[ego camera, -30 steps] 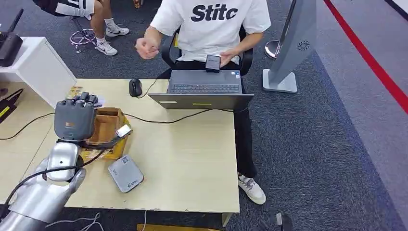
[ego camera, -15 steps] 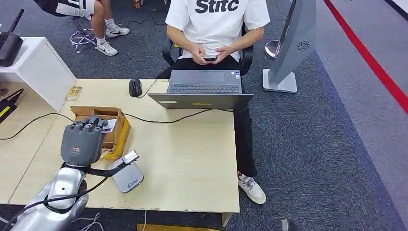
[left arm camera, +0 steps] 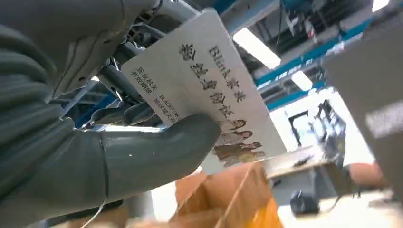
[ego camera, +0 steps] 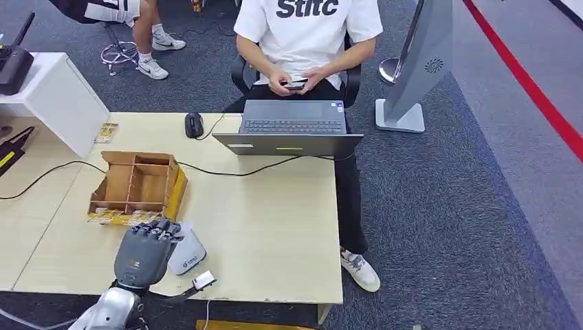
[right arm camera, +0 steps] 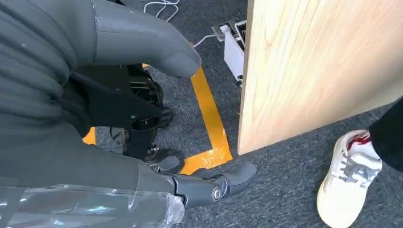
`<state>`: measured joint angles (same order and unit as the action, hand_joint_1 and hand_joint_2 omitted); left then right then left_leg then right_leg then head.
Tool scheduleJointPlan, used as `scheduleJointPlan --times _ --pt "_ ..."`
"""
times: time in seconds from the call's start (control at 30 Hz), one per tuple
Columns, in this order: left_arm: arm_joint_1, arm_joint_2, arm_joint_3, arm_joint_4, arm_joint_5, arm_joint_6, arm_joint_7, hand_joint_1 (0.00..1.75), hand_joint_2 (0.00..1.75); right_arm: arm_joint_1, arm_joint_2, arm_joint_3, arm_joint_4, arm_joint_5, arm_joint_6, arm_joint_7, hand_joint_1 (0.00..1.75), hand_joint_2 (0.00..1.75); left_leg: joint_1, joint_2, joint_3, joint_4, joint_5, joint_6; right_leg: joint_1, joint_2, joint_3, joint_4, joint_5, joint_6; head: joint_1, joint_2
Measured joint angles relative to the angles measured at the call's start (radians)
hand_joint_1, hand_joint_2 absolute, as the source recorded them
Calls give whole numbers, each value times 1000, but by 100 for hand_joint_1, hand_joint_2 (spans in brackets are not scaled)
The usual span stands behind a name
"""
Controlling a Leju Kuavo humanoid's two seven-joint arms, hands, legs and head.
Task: Pass the card to the sensor for recognition and then transmit it.
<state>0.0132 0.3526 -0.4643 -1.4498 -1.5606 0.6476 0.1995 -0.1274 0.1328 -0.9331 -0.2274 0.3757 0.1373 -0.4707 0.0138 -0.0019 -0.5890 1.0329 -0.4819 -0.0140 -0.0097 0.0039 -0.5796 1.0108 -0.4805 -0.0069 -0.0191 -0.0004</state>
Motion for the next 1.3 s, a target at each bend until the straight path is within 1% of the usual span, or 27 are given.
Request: scheduleJointPlan --times 0.07,0.13,0.27,0.37,0.5,0.77,0.87,1.0,1.07,1.17,1.23,1.3 --pt "10 -27 12 49 0 26 -21 175 175 1 0 -4 0 2 0 -1 0 175 0 0 0 0 0 0 0 0 0 0 0 0 0 0" --pt "18 -50 19 84 0 33 -36 175 175 1 0 -10 0 2 0 -3 0 175 0 0 0 0 0 0 0 0 0 0 0 0 0 0" --pt "20 -78 31 128 0 36 -50 175 175 2 0 -13 0 4 0 -5 0 175 0 0 0 0 0 0 0 0 0 0 0 0 0 0" --pt "20 -93 31 157 0 33 -52 175 175 2 0 -15 0 5 1 -5 0 175 0 0 0 0 0 0 0 0 0 0 0 0 0 0" --pt "19 -114 33 224 0 36 -61 175 175 2 0 -17 0 11 2 -5 0 175 0 0 0 0 0 0 0 0 0 0 0 0 0 0" --pt "4 -139 60 301 0 58 -76 175 175 2 0 -18 0 16 3 -5 0 175 0 0 0 0 0 0 0 0 1 0 0 0 0 0" --pt "-2 -142 68 321 0 59 -76 175 175 2 0 -18 0 20 3 -5 0 175 0 0 1 0 0 0 0 0 1 0 0 0 0 0" --pt "-24 -132 68 321 0 60 -12 175 175 0 0 -18 0 35 3 -2 0 175 1 0 1 0 0 0 0 0 1 0 0 0 0 0" --pt "-40 -113 65 301 0 44 19 175 175 -1 0 -18 0 44 2 5 0 175 1 0 1 0 1 0 0 0 1 0 0 0 0 0" --pt "-64 -92 59 264 0 10 30 175 175 -6 0 -18 0 51 0 8 0 175 1 -1 1 0 1 -1 0 0 1 1 0 0 0 0" --pt "-74 -85 56 245 0 2 31 175 175 -8 0 -18 0 51 0 8 0 175 1 0 1 0 1 -1 0 0 1 1 0 0 0 0" --pt "-86 -70 49 223 0 4 54 175 175 -10 0 -17 0 56 0 10 0 175 1 0 1 0 1 -1 0 0 0 1 0 0 0 0"
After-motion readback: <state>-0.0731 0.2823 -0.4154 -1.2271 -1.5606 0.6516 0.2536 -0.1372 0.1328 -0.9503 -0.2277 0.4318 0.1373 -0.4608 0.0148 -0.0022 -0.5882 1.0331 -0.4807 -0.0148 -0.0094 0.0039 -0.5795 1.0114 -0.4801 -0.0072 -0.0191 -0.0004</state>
